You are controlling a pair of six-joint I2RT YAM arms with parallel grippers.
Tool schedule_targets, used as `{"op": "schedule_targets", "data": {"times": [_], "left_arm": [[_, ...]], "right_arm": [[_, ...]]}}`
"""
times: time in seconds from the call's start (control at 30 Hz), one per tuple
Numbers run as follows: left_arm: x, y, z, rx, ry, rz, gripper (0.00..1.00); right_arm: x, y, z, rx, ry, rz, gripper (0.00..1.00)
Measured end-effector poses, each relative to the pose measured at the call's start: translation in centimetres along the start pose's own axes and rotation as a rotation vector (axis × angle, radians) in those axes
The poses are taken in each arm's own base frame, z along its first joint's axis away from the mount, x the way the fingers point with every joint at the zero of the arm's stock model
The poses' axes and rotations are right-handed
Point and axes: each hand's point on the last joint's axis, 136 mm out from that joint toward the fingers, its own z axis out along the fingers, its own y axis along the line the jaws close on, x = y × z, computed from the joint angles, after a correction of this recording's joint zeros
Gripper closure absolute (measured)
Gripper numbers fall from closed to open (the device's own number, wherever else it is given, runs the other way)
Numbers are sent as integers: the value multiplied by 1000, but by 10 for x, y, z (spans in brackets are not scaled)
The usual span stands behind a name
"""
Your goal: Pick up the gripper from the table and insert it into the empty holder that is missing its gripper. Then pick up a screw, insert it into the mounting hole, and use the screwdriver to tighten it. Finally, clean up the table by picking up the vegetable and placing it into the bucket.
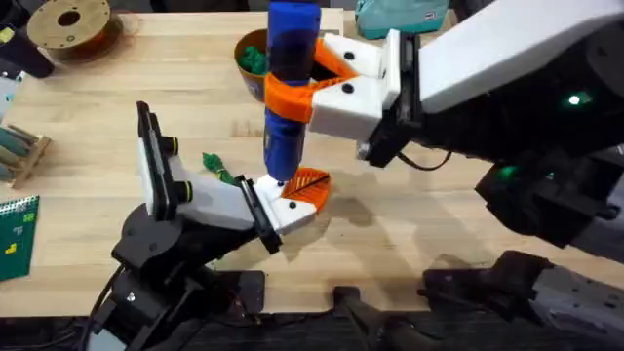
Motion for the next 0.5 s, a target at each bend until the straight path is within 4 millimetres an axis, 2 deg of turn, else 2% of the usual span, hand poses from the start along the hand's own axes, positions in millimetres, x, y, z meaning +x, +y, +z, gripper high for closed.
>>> {"op": "schedule_targets", "data": {"times": [0.07,0.2,0.27,0.4,0.5], "left_arm": [[0,0,0,-1,0,0,993],[0,0,0,-1,0,0,993],[0,0,0,-1,0,0,993],[0,0,0,-1,0,0,993],[0,0,0,-1,0,0,993]], "right_arm": [[-10,3,0,-14,-44,-16,973],[-61,15,-8,-36,-253,-122,973],[-74,15,-13,-13,-304,-137,973],[-70,-2,-13,55,-287,-112,973],[-57,-25,-15,131,-233,-110,973]]}}
